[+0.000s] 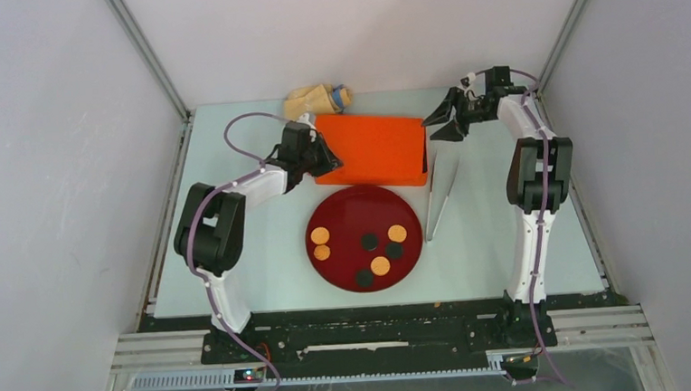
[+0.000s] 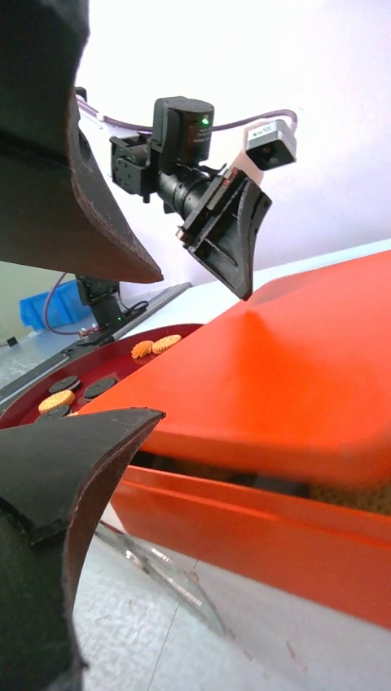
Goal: Pack the cookies
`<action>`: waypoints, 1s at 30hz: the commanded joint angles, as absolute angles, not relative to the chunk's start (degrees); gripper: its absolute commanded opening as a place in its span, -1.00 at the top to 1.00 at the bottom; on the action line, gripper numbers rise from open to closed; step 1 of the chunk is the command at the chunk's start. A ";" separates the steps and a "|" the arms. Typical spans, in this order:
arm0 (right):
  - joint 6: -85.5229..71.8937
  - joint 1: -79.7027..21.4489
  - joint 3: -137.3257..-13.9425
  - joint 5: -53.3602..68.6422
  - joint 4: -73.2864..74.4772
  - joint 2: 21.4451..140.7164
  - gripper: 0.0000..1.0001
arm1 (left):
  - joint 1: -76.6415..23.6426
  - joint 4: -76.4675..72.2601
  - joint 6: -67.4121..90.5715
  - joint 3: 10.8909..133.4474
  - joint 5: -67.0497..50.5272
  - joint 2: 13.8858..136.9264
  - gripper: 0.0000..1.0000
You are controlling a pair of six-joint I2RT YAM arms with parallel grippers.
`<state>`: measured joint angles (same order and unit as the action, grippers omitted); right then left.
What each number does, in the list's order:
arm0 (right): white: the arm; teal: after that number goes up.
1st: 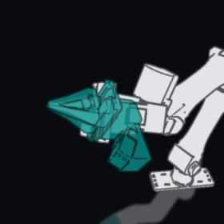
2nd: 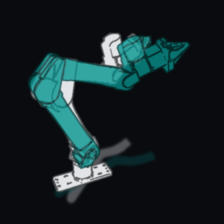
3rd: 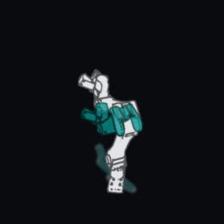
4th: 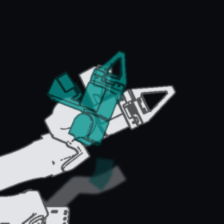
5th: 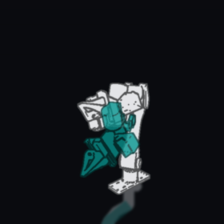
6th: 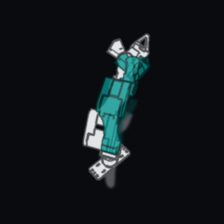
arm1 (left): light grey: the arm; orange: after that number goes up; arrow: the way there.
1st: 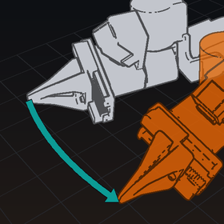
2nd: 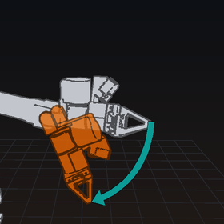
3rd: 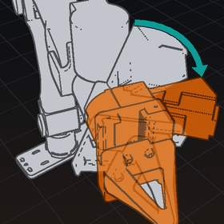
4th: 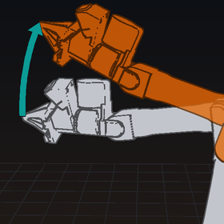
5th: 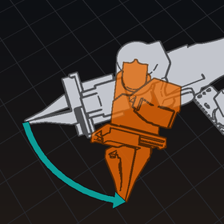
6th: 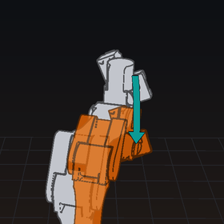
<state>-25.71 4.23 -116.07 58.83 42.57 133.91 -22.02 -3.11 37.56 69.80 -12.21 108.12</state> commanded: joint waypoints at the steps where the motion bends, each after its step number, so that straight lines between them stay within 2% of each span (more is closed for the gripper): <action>1: -26.95 5.39 -114.09 53.66 42.55 130.88 -0.31 | -22.24 -5.38 37.26 69.66 -11.82 101.83 1.00; 7: -28.89 5.98 -112.07 52.79 39.96 130.59 -0.30 | -22.15 -0.43 35.75 73.41 -11.95 97.99 1.00; 10: -29.22 5.70 -111.18 49.88 39.39 128.14 -0.28 | -22.06 2.25 35.41 71.92 -8.95 92.21 1.00; 14: -30.18 3.47 -109.36 41.57 38.48 123.44 -0.22 | -21.71 8.66 33.83 71.32 4.98 84.38 1.00; 19: -25.07 -2.49 -111.98 27.11 45.45 120.34 -0.13 | -18.69 14.13 34.96 71.71 20.31 80.76 1.00; 21: -23.99 -4.09 -113.85 21.40 48.05 120.50 0.02 | -17.05 15.75 36.08 71.15 24.04 80.56 1.00; 27: -21.87 -3.96 -119.48 11.89 53.25 123.44 0.73 | -14.85 23.29 37.97 76.05 24.64 88.02 1.00; 30: -22.88 -2.49 -119.79 12.58 52.41 124.71 0.89 | -14.94 25.84 38.23 78.48 24.77 90.54 1.00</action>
